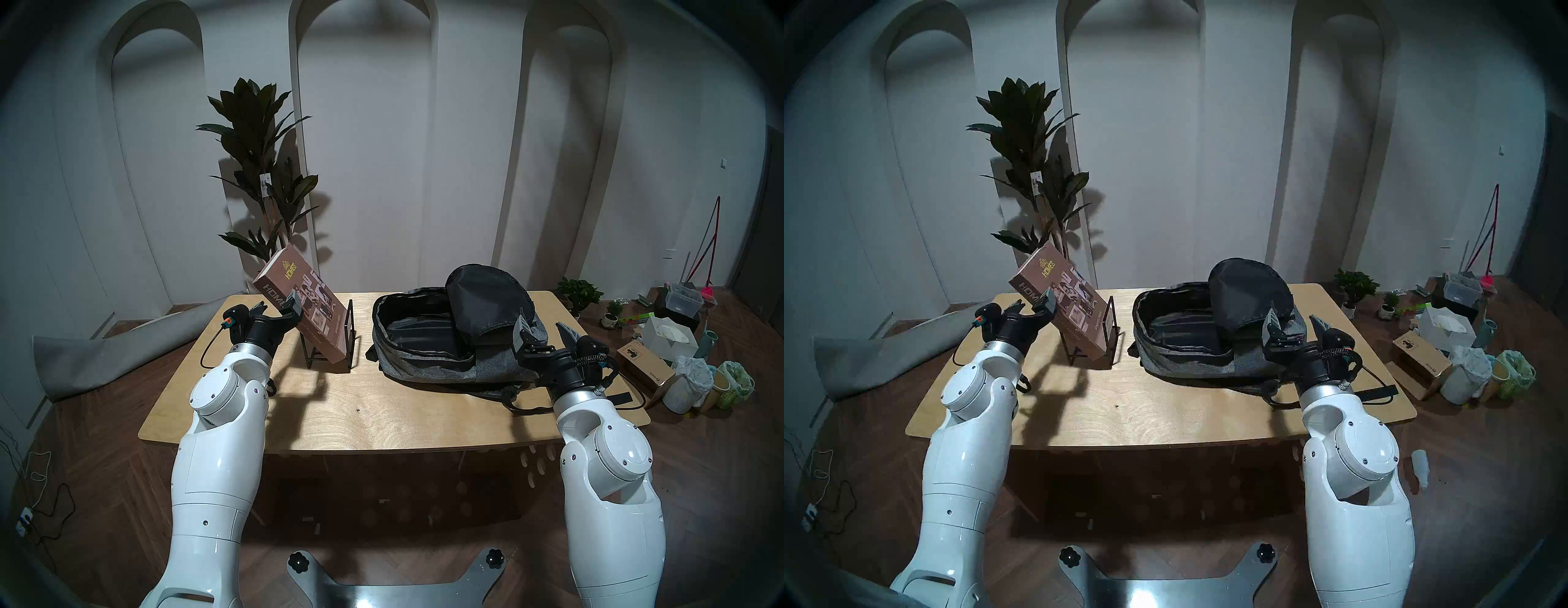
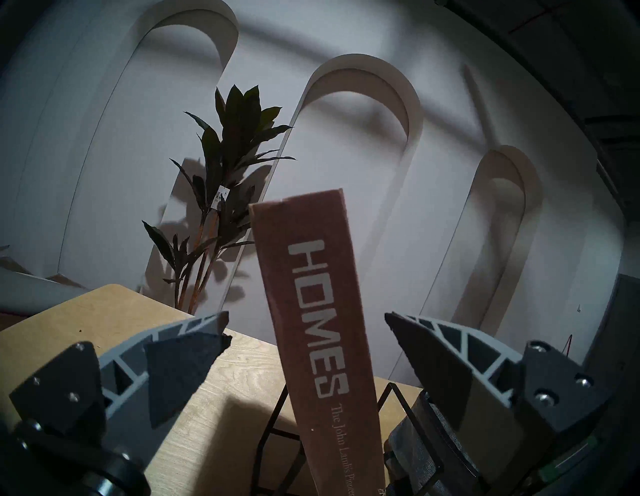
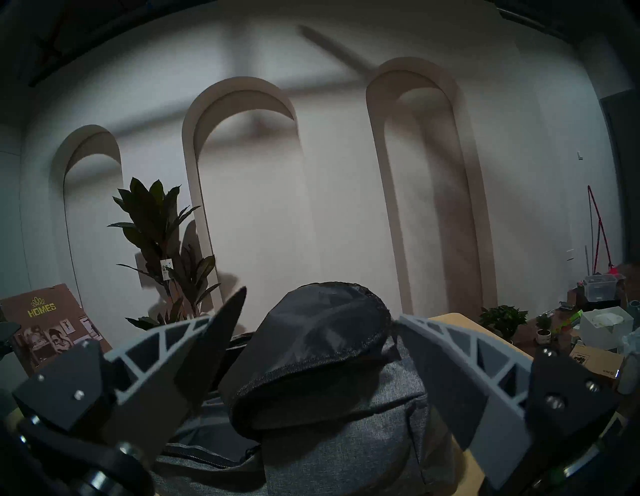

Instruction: Put the book into the bag and close the bag

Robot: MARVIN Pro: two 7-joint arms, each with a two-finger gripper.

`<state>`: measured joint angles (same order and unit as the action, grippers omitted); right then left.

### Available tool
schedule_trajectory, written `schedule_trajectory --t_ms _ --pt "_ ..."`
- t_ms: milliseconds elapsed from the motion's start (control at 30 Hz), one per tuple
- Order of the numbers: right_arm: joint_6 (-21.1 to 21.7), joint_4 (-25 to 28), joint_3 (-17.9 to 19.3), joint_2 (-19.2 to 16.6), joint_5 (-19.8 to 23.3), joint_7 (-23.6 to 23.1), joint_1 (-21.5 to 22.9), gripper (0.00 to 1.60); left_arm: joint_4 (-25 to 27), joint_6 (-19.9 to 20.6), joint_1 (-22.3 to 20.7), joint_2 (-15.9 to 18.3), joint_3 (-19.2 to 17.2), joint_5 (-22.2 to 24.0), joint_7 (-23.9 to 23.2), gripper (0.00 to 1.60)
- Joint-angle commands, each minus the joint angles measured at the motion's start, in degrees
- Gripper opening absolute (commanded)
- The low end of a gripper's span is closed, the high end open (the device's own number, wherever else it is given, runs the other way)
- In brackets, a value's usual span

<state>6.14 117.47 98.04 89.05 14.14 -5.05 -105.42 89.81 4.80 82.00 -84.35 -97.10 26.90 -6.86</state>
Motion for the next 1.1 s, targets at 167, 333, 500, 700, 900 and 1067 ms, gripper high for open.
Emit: schedule_trajectory --t_ms 167,333,500,700,900,1067 --pt "-1.34 0.62 -0.11 -0.06 -0.46 -0.04 0.85 1.60 -1.22 -2.04 -4.92 0.65 -0.15 -0.22 -0.70 1.60" --pt "-1.44 0.53 -0.34 0.00 -0.66 -0.05 0.96 1.60 -2.64 -2.39 -5.99 0.35 -0.23 -0.27 -0.29 1.60" --pt "-1.52 0.40 -0.47 0.15 -0.85 0.07 1.02 1.60 -4.40 -3.05 -6.94 0.33 0.00 -0.85 -0.11 1.60" --pt "-1.84 -0.28 -0.73 0.22 -1.52 0.34 1.17 1.60 -5.11 -3.79 -7.42 0.53 0.18 -1.32 -0.51 1.60" --pt "-1.93 -0.78 -0.85 0.43 -1.95 0.58 1.37 1.60 -5.11 -3.79 -7.56 0.44 0.02 -1.33 -0.53 1.60" --pt "-2.08 -1.21 -1.07 0.63 -2.22 0.75 1.68 1.60 -5.53 -3.71 -7.78 0.57 -0.04 -1.31 -0.74 1.60"
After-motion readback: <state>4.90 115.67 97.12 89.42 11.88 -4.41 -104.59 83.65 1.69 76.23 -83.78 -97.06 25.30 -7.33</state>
